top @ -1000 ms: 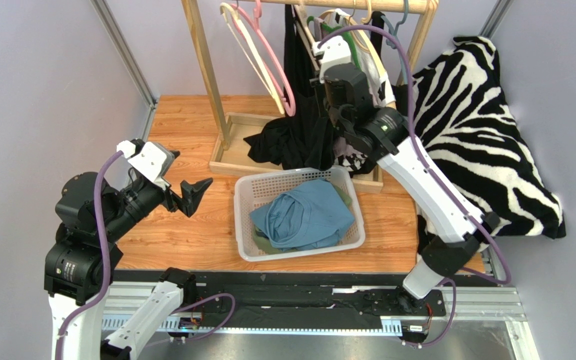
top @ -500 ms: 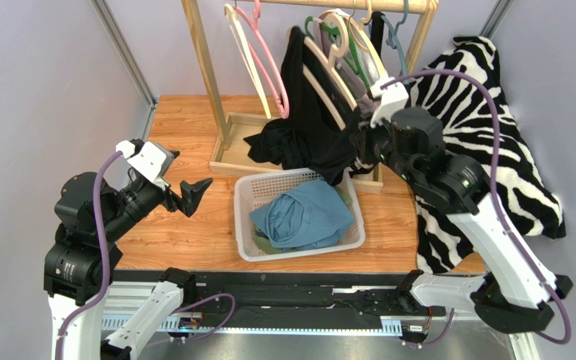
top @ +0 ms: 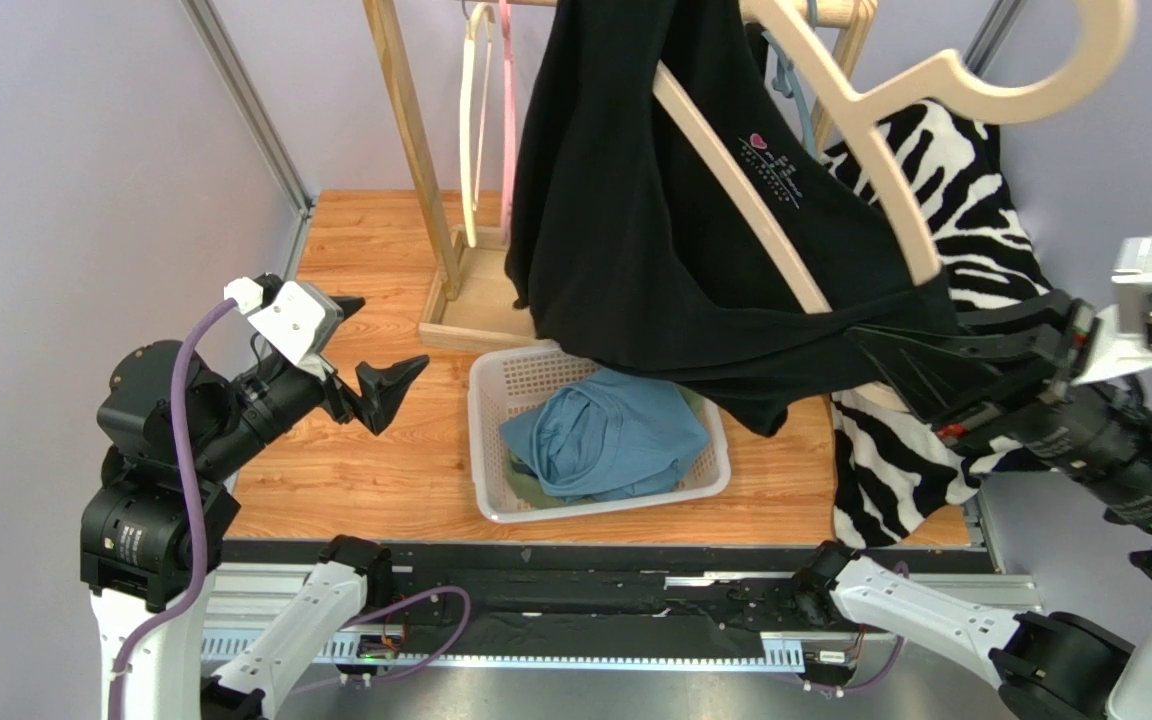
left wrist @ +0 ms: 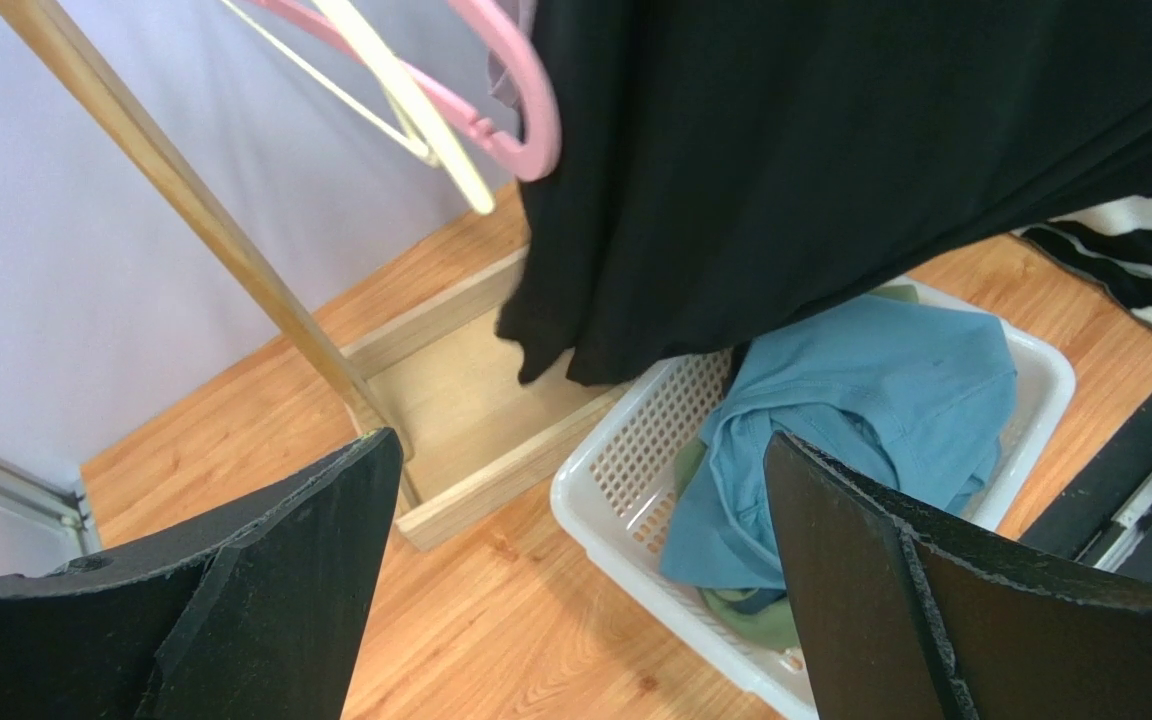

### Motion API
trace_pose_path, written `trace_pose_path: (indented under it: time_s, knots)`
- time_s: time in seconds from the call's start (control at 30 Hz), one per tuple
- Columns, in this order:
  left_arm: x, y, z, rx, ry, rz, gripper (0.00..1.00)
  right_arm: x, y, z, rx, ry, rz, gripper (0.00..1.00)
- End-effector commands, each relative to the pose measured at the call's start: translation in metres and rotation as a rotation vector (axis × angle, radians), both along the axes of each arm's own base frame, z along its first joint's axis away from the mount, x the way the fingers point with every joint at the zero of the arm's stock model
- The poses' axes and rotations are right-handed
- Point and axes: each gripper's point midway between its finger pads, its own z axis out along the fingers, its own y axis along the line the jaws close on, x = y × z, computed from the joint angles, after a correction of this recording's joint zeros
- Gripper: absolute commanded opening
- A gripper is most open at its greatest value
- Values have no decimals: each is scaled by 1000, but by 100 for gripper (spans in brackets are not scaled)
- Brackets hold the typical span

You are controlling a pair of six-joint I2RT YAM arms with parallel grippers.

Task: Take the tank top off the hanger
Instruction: Pick up the hanger from the clothesline.

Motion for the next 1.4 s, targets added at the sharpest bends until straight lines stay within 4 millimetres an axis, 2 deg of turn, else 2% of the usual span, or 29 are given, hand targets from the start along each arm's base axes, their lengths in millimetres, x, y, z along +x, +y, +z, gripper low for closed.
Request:
trace_pose_path:
  time_s: [0.0,0.17,0.23,0.27,0.4,0.43,0.53,0.7,0.87,0.9,0.97,1.03,1.1,1.13,1.23,1.27,1.33,1.37]
  knots:
    - [-7,-3,5,-24,4,-20,99,-17,10,49,61,-154,108,0]
    - [-8,-3,9,-29,-2,-26,99,-8,19,65,61,-180,107,0]
    - [-8,-5,10,-29,-4,-34,99,-11,19,79,82,-216,118,0]
    - [-8,-5,10,-32,0,-34,99,-7,25,81,78,-216,127,0]
    - [-9,-5,11,-31,-1,-35,99,-15,18,113,145,-298,127,0]
    - [-10,-5,12,-29,-8,-38,99,-20,14,125,182,-338,126,0]
    - [-10,-4,12,-28,-9,-36,99,-32,4,145,251,-404,133,0]
    - [-9,-4,12,-25,-9,-36,99,-36,3,149,251,-410,138,0]
    - [-10,-5,11,-27,-11,-39,99,-13,16,115,160,-305,108,0]
    - [-11,-4,11,-28,-13,-39,99,-3,23,100,124,-264,103,0]
    - [-12,-4,11,-24,-17,-38,99,0,25,79,86,-212,99,0]
    - [-14,-4,13,-23,-26,-42,99,15,40,40,1,-116,104,0]
    - [-17,-4,14,-21,-29,-50,99,19,44,13,-49,-53,109,0]
    - [-20,-5,18,-23,-40,-60,99,28,53,-15,-103,19,116,0]
    - [-23,-7,22,-39,-27,-72,99,27,57,-48,-148,96,137,0]
    - [-23,-9,23,-48,-26,-78,99,30,62,-67,-178,136,144,0]
    - [-27,-14,22,-74,-23,-107,99,25,58,-79,-179,151,150,0]
    - [-28,-15,21,-84,-22,-112,99,27,61,-94,-197,181,152,0]
